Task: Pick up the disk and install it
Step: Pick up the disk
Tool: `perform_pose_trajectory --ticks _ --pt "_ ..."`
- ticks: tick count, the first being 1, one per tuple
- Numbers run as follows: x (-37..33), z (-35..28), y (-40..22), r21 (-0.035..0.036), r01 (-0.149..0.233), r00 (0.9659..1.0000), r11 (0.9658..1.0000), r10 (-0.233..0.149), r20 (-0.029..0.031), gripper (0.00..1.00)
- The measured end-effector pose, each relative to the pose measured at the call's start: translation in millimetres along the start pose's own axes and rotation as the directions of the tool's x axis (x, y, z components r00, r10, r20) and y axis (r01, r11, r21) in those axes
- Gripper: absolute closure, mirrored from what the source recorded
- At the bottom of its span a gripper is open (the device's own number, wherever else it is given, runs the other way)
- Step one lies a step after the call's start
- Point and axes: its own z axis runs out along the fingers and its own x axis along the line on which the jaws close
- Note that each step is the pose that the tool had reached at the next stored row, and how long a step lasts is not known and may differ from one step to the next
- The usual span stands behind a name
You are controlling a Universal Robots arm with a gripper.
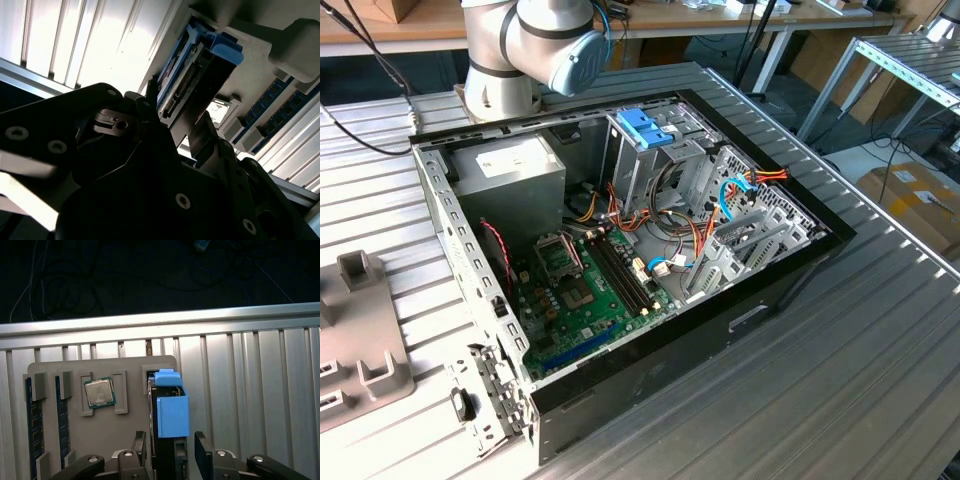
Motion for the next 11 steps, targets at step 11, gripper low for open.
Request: perform_pose_trajectory --ticks 11 --pt "-0.3 0.0 -1.0 0.0001 0.000 1.0000 1.0000 0.000 0.0000 0.49"
